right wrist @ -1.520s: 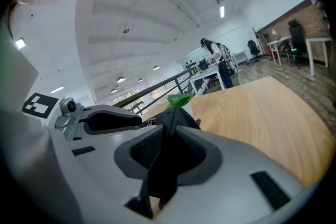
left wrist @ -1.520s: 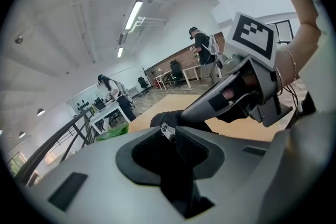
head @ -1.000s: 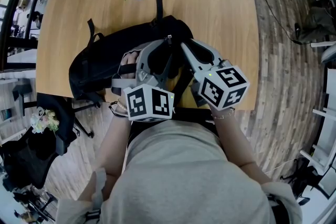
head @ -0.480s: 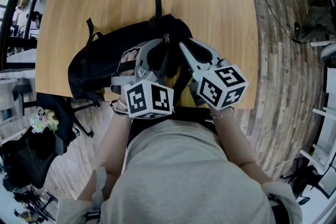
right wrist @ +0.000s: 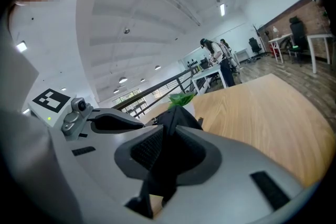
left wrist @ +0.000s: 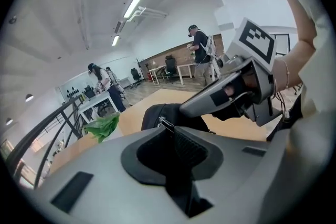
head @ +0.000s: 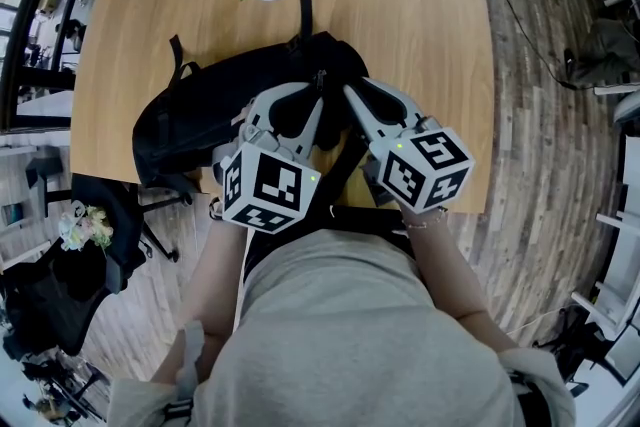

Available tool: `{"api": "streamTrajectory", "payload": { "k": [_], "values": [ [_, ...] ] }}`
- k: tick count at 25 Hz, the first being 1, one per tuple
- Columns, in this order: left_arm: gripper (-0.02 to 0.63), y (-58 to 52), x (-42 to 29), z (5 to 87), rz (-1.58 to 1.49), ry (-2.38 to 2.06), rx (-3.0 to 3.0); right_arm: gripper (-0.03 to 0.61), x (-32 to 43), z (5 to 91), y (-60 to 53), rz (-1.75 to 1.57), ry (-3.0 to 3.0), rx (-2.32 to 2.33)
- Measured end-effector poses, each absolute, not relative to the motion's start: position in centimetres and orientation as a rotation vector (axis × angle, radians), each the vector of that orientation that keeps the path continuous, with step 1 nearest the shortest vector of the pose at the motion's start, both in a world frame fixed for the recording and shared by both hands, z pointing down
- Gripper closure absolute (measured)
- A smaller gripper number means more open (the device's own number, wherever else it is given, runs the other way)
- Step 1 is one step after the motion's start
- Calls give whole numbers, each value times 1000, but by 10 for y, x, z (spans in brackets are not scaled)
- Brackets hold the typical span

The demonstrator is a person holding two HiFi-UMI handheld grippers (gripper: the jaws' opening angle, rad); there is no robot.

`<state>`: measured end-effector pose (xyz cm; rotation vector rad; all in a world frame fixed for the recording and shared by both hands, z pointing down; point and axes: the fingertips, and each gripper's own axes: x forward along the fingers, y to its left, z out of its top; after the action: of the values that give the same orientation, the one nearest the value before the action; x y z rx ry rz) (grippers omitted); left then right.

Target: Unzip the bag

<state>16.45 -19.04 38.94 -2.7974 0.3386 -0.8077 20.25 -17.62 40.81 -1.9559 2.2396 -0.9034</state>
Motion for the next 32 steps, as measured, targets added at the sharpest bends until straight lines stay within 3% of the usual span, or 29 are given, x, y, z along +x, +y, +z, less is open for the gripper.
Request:
{"api": "streamTrajectory", "payload": {
  "k": [32],
  "values": [
    [594,-210,134,384,-817,752,-3125,508,208,409,-173,-922,2346,-1842]
  ]
}}
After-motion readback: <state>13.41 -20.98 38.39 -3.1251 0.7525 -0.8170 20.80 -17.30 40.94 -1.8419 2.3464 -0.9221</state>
